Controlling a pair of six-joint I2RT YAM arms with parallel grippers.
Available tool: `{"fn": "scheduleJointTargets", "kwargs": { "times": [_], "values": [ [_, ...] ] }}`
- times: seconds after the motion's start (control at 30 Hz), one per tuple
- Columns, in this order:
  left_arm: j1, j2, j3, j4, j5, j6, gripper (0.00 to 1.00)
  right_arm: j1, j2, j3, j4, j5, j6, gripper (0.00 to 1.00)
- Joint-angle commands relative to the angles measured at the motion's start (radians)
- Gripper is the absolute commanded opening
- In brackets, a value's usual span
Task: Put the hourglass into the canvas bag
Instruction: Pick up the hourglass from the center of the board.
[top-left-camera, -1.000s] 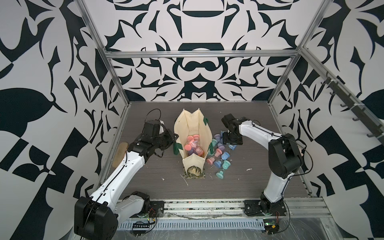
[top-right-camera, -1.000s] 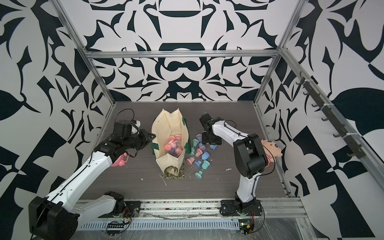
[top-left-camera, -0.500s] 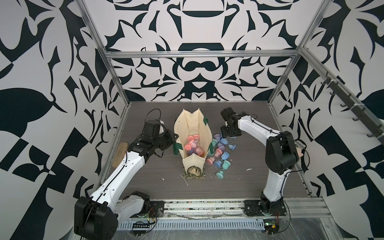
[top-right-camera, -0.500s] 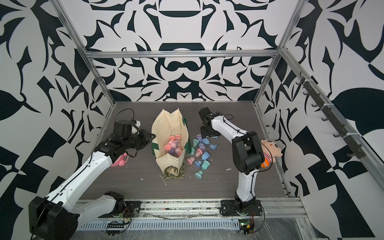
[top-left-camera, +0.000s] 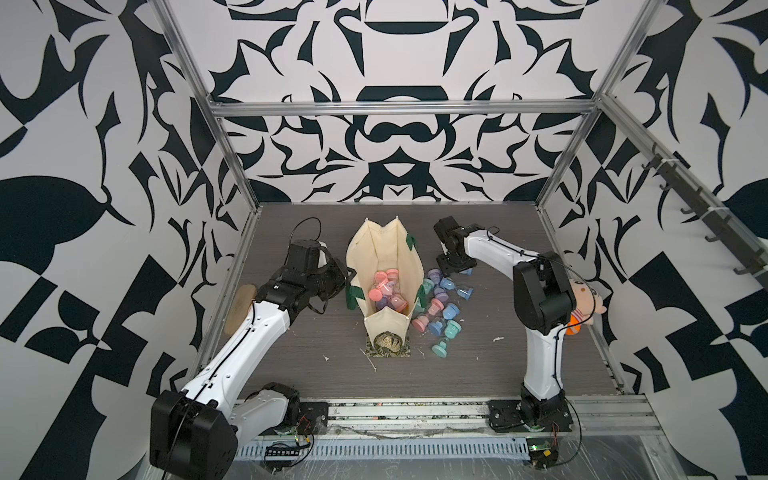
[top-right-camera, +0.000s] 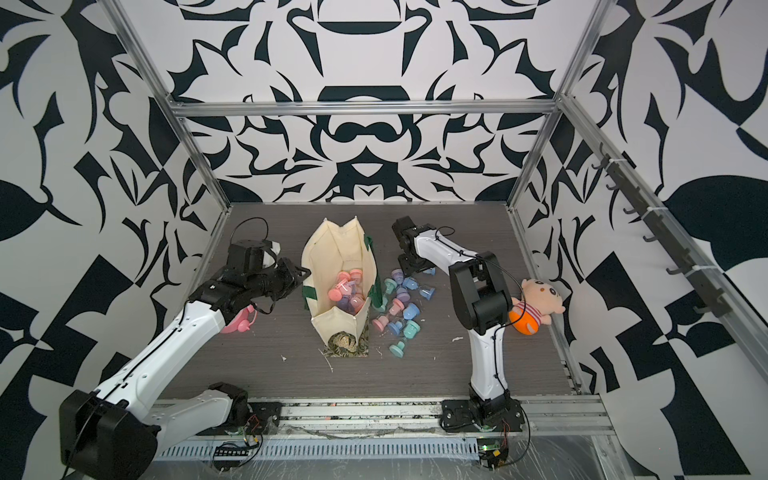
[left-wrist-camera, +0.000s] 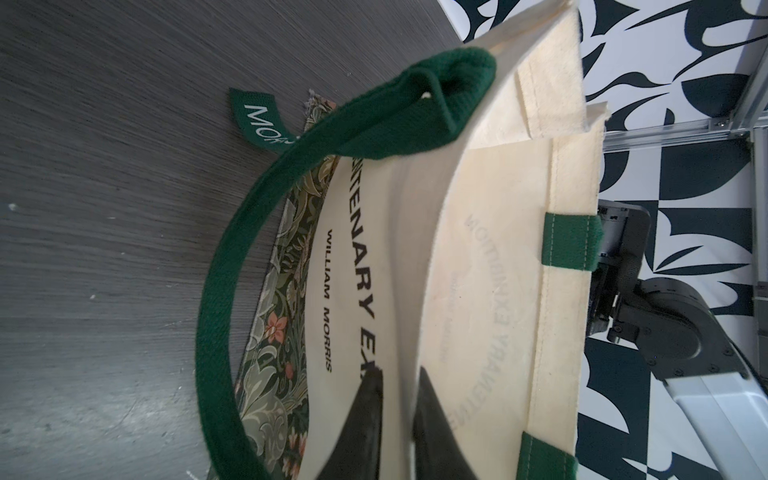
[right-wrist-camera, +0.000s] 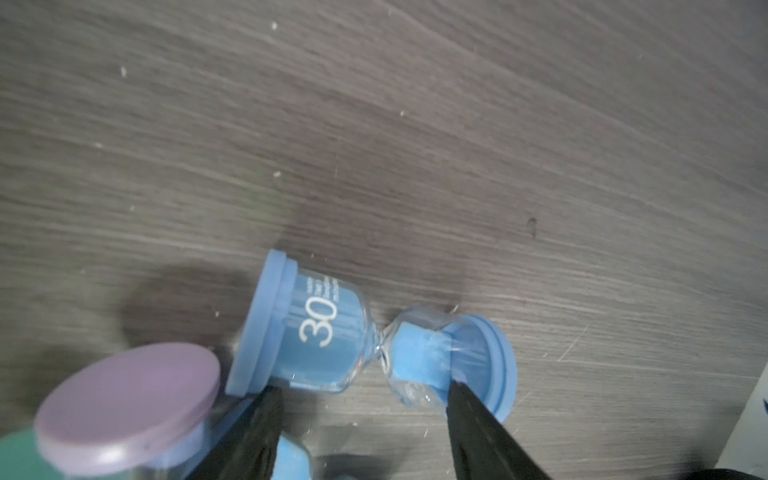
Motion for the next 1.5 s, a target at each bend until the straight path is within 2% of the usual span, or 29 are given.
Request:
{"fn": "scheduleJointTargets", "kwargs": {
  "times": [0.0, 0.2, 0.37, 0.67, 0.8, 1.0, 1.27, 1.47],
  "values": [
    [0.006, 0.012, 0.020, -0.016, 0.008, 0.016, 0.17, -0.014, 0.012, 0.051, 0.007, 0.028, -0.030, 0.68],
    [0.007, 0.011, 0.021, -0.025, 0.009, 0.017, 0.17, -0.072, 0.081, 0.120, -0.001, -0.047, -0.019, 0.68],
    [0.010, 0.014, 0.016, -0.024, 0.007, 0.017, 0.17, -0.108, 0.121, 0.132, -0.016, -0.125, 0.019, 0.61],
    [0.013, 0.030, 0.009, -0.008, 0.015, 0.013, 0.17, -0.127, 0.083, 0.022, 0.008, -0.176, 0.136, 0.39],
    [0.014, 0.024, 0.003, -0.008, 0.018, 0.009, 0.22, -0.131, 0.044, -0.051, 0.023, -0.191, 0.210, 0.27],
    [0.014, 0.016, 0.008, -0.022, 0.025, 0.008, 0.27, -0.136, -0.036, -0.142, 0.036, -0.202, 0.284, 0.00],
    [0.024, -0.001, 0.010, -0.045, 0.012, 0.008, 0.26, -0.135, -0.206, -0.112, -0.056, -0.208, 0.325, 0.00],
    [0.027, -0.010, 0.007, -0.035, 0.014, -0.002, 0.24, -0.106, -0.436, -0.166, -0.063, -0.249, 0.425, 0.00]
  ]
}}
